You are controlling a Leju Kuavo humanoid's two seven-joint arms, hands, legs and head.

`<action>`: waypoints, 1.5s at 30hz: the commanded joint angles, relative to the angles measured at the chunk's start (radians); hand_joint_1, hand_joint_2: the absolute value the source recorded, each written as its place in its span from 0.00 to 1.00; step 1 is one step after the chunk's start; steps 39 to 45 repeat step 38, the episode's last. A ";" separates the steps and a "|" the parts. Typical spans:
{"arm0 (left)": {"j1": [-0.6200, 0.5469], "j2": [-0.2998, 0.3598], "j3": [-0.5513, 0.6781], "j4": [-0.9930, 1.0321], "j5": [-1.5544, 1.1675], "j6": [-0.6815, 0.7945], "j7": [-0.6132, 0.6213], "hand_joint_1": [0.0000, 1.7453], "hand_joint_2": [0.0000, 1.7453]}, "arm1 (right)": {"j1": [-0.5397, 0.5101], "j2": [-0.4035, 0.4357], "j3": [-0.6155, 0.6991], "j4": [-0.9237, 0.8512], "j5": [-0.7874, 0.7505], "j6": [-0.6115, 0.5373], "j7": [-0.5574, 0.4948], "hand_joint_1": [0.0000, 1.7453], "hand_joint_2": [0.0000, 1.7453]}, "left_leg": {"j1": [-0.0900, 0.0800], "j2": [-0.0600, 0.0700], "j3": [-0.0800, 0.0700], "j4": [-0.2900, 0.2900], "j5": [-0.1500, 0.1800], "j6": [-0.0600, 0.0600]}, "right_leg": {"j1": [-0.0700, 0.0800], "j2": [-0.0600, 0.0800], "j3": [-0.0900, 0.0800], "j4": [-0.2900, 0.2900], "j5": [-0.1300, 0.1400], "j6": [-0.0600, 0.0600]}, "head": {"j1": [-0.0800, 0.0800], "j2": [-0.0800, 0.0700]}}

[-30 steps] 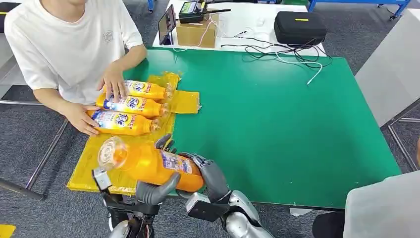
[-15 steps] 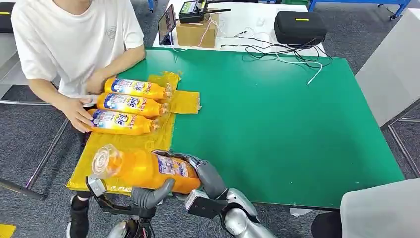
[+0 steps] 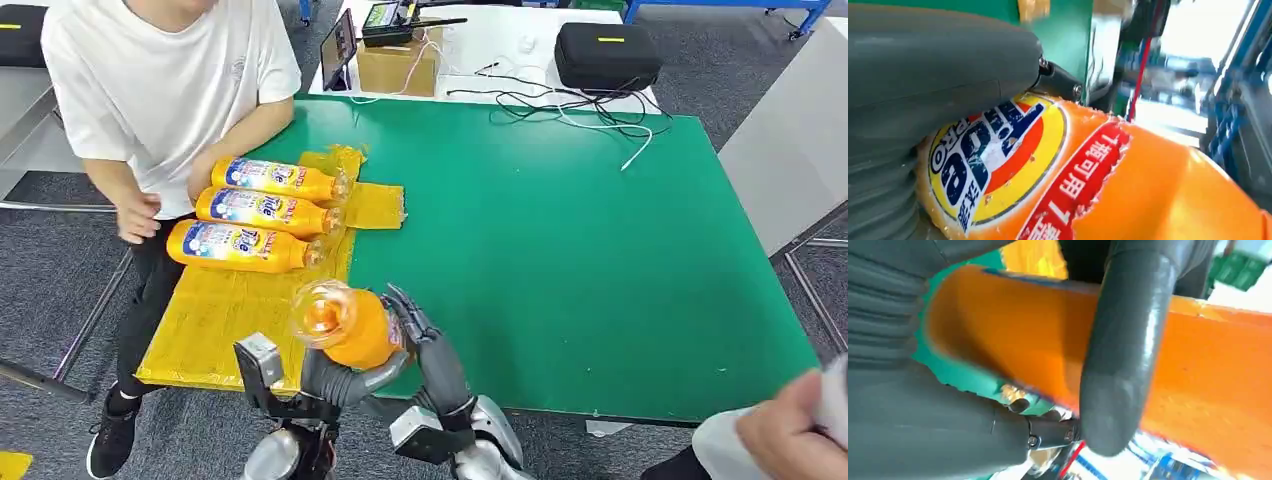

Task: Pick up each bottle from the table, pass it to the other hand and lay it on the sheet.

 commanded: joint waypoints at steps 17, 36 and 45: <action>-0.247 -0.014 0.435 0.558 -0.881 0.449 0.026 1.00 1.00 | 0.105 -0.018 -0.218 -0.131 -0.106 -0.123 -0.013 0.00 0.00 | 0.001 0.000 0.003 -0.001 0.001 -0.002 | 0.001 -0.001 0.003 -0.001 0.000 -0.002 | -0.001 0.000; -0.493 0.135 0.395 0.978 -1.283 0.317 0.388 1.00 1.00 | 0.101 0.000 -0.260 -0.106 -0.131 -0.051 -0.013 0.00 0.00 | 0.002 0.002 0.006 -0.001 0.001 -0.003 | 0.002 0.002 0.007 -0.001 0.001 -0.003 | -0.001 0.000; -0.493 0.132 0.399 0.973 -1.270 0.282 0.403 0.68 1.00 | 0.097 0.001 -0.274 -0.106 -0.129 -0.047 -0.013 0.00 0.00 | 0.002 0.002 0.008 -0.001 0.001 -0.003 | 0.002 0.002 0.007 0.000 0.001 -0.003 | -0.001 0.000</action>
